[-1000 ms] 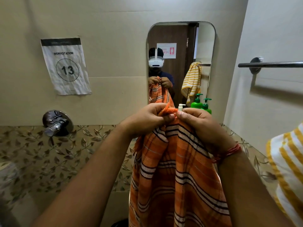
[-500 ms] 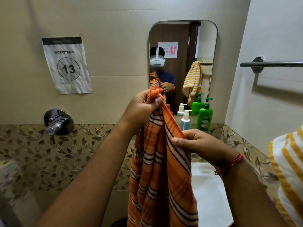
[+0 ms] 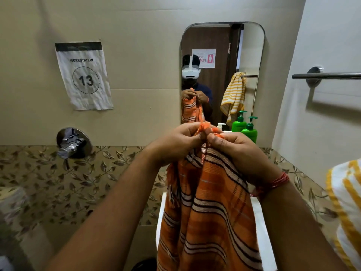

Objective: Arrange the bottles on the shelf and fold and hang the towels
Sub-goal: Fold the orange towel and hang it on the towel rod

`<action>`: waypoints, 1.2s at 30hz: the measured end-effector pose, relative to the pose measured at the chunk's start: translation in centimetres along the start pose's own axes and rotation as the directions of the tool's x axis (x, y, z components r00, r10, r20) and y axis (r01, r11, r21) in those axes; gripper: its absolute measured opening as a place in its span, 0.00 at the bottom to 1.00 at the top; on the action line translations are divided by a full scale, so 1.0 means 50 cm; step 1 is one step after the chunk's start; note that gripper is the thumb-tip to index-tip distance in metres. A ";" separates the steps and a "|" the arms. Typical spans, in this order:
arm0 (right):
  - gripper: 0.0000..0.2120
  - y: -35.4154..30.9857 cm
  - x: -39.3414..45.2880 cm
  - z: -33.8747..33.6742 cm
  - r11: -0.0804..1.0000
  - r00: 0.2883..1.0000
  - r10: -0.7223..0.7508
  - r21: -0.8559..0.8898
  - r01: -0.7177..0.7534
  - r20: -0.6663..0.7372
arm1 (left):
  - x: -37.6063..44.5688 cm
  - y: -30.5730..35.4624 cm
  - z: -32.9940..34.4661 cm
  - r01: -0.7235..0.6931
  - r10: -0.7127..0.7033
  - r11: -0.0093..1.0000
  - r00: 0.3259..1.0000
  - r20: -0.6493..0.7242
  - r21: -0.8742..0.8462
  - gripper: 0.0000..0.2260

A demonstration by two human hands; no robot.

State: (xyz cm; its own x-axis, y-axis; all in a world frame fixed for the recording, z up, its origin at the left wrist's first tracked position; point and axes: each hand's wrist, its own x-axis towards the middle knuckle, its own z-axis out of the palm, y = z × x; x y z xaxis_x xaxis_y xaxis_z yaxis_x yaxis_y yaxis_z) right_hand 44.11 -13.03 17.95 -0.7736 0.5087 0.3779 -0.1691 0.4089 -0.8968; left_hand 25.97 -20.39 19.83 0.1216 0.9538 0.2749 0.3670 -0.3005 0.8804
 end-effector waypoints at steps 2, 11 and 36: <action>0.16 -0.005 0.003 -0.002 1.000 1.000 -0.002 -0.016 0.002 0.012 | 0.000 -0.001 0.001 0.040 -0.040 0.999 0.999 0.011 -0.023 0.14; 0.17 0.012 -0.010 -0.017 0.996 0.995 0.087 0.014 -0.088 0.043 | 0.003 -0.001 -0.013 -0.043 0.041 0.999 0.990 -0.134 -0.011 0.05; 0.20 -0.003 0.000 -0.034 0.989 0.997 0.077 -0.128 -0.075 0.011 | 0.005 -0.024 -0.013 -0.020 0.019 1.000 0.992 -0.122 -0.010 0.04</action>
State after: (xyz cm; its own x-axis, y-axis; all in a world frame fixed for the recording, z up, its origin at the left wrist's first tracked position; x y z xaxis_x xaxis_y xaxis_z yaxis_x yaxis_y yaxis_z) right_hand 45.18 -11.79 18.48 -0.7907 0.5306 0.3055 -0.0310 0.4636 -0.8855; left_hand 24.98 -19.78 19.09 0.0151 0.9417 0.3362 0.3557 -0.3193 0.8784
